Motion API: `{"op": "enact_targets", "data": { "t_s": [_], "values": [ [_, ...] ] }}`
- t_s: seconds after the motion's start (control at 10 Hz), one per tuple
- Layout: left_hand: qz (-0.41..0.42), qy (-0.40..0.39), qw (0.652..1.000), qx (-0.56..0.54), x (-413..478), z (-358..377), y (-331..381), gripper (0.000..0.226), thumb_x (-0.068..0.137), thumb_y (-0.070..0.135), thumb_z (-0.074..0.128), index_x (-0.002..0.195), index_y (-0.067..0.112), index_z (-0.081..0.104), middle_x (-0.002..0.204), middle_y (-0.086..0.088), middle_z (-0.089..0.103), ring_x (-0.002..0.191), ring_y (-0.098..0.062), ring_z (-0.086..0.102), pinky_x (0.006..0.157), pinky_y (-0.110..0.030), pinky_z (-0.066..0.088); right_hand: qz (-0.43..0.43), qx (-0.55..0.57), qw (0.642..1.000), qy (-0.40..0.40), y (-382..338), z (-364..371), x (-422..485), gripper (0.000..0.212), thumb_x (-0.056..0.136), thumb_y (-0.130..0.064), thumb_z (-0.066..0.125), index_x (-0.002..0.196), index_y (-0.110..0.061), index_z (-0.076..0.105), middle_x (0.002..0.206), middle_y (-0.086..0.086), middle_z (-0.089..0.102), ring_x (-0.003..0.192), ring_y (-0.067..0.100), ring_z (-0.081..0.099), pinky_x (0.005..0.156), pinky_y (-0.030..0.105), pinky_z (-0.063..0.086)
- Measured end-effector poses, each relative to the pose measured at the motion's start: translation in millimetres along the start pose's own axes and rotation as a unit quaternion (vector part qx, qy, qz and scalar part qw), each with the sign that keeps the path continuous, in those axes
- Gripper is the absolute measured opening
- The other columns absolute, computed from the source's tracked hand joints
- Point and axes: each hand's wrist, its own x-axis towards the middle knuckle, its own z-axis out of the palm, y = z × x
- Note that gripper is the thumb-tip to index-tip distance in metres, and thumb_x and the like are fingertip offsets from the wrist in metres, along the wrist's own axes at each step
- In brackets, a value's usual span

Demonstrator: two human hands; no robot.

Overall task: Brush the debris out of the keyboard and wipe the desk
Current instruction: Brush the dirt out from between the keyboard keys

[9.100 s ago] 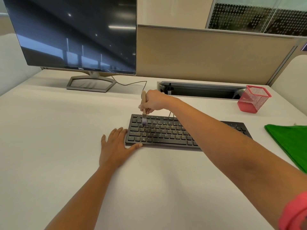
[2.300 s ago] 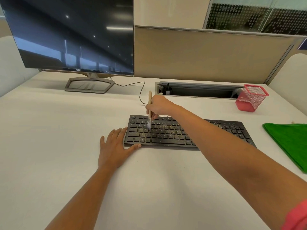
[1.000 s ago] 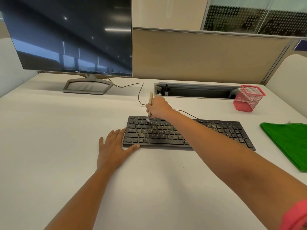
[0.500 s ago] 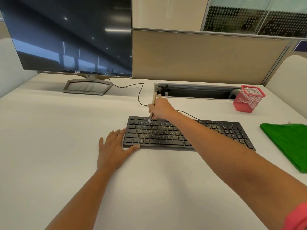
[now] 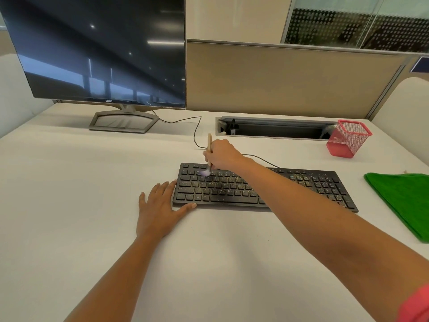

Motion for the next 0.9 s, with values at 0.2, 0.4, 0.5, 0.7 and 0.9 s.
{"op": "enact_targets", "data": {
  "t_s": [0.2,0.4,0.5,0.7,0.9],
  "values": [
    [0.002,0.005,1.000,-0.007,-0.9,-0.5,0.1,0.109,0.056,0.089,0.010,0.147,0.030,0.025,0.153,0.008,0.028,0.144,-0.011,0.014,0.116,-0.045,0.005,-0.025,-0.137,0.989,0.044,0.1,-11.9,0.8,0.028,0.095,-0.012,0.041,0.109,0.004,0.059,0.105,0.019,0.060,0.079,0.026,0.052,0.064,0.028,0.040],
    [0.001,0.003,1.000,-0.001,-0.5,-1.0,0.3,0.110,0.056,0.088,0.009,0.148,0.030,0.025,0.153,0.007,0.027,0.144,-0.011,0.014,0.116,-0.045,0.005,-0.047,0.049,0.998,0.011,1.0,-8.0,3.7,0.033,0.096,-0.024,0.048,0.103,0.004,0.065,0.093,0.014,0.066,0.080,0.023,0.060,0.073,0.030,0.049],
    [0.003,0.002,1.000,0.004,-1.1,-1.4,0.6,0.110,0.056,0.088,0.008,0.148,0.030,0.024,0.154,0.007,0.027,0.144,-0.011,0.014,0.116,-0.044,0.005,-0.048,0.019,0.998,-0.028,2.5,-8.9,0.3,0.032,0.096,-0.024,0.049,0.103,0.003,0.066,0.094,0.011,0.065,0.085,0.024,0.061,0.072,0.027,0.048],
    [0.003,0.006,1.000,-0.001,-0.6,-0.1,0.2,0.110,0.056,0.089,0.009,0.148,0.029,0.025,0.153,0.007,0.028,0.144,-0.011,0.014,0.116,-0.045,0.005,-0.007,-0.062,0.996,-0.059,1.9,-18.0,1.9,0.023,0.093,-0.011,0.047,0.103,0.005,0.061,0.101,0.020,0.067,0.082,0.030,0.069,0.075,0.033,0.055],
    [0.002,0.003,1.000,-0.002,0.1,1.3,-1.6,0.109,0.057,0.089,0.009,0.148,0.031,0.024,0.153,0.008,0.027,0.144,-0.010,0.013,0.116,-0.045,0.005,0.008,0.070,0.997,0.032,6.9,-14.8,7.0,0.031,0.096,-0.019,0.048,0.103,0.006,0.063,0.099,0.019,0.067,0.089,0.031,0.068,0.085,0.039,0.055]
  ]
}}
